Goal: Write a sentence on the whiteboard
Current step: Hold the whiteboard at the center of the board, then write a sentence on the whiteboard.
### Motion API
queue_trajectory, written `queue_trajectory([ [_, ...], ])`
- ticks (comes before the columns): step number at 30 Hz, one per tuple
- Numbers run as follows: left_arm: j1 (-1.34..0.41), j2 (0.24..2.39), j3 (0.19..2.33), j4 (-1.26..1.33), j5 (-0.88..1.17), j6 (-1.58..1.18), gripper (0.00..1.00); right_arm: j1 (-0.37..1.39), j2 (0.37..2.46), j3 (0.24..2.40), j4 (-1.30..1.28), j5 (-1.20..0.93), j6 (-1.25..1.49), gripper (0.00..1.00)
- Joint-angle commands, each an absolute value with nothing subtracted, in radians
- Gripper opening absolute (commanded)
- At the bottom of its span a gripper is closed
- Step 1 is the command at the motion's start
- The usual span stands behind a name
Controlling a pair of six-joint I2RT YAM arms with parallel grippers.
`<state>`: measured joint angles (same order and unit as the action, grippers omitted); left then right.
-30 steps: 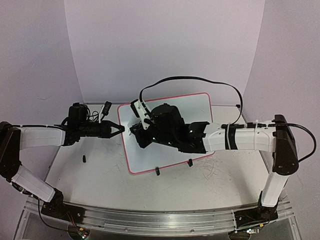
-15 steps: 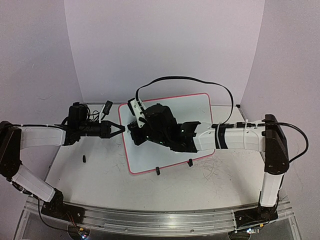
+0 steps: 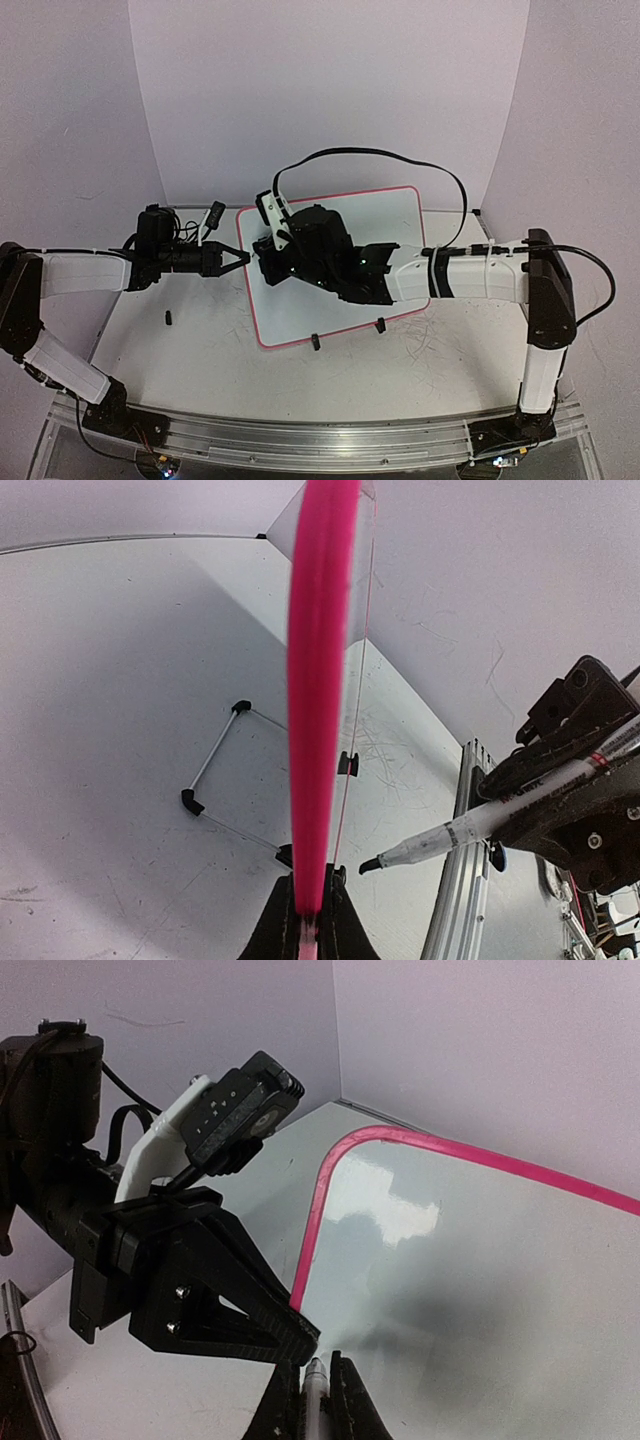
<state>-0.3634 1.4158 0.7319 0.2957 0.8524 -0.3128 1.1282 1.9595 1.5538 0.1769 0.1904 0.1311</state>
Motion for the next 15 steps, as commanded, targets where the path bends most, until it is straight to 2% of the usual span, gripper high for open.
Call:
queue_trajectory([
  [1,-0.357,1.413,0.744,0.311,0.819,-0.296,0.00,1.127,1.979,1.603,0.219,0.212,0.142,0.00],
  [15,-0.351,1.409,0.743,0.311,0.821,-0.295,0.00,1.125,2.014,1.633,0.200,0.243,0.155,0.00],
])
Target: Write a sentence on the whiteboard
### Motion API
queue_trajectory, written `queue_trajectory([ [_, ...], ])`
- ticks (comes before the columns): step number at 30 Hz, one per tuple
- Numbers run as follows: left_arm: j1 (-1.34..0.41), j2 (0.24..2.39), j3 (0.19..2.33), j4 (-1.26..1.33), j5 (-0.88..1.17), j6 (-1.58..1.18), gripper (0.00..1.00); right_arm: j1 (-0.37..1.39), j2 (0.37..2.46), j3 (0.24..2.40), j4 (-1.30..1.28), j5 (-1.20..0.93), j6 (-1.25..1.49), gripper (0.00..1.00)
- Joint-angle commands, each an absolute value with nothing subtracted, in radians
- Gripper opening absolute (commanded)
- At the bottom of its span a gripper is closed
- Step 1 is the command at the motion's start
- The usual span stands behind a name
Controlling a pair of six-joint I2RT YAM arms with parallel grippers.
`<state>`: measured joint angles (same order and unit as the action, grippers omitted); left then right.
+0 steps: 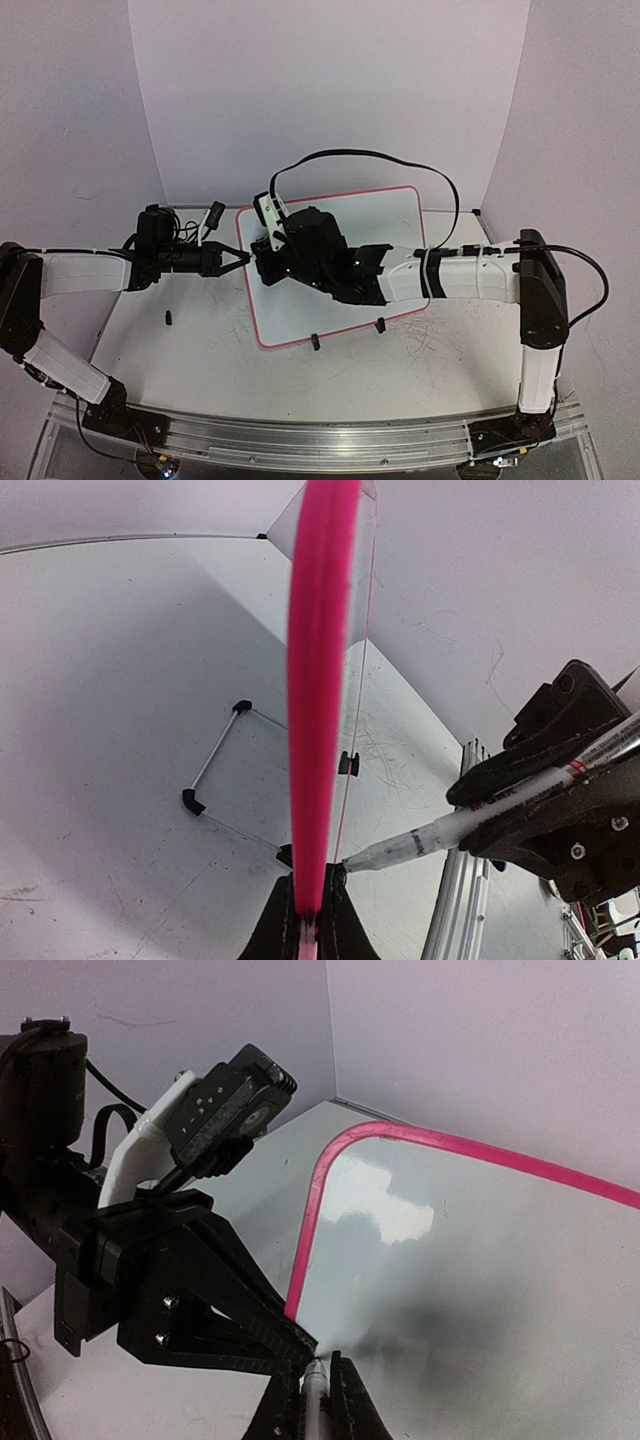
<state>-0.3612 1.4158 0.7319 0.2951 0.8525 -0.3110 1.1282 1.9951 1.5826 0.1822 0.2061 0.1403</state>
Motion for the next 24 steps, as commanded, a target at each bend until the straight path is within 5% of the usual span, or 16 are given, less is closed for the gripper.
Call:
queue_trajectory([
  [1,-0.351,1.409,0.743,0.310,0.822,-0.295,0.00,1.125,2.013,1.631,0.198,0.248,0.156,0.00],
  [24,-0.348,1.419,0.748,0.307,0.826,-0.293,0.00,1.101,1.965,1.569,0.164,0.405,0.227,0.00],
])
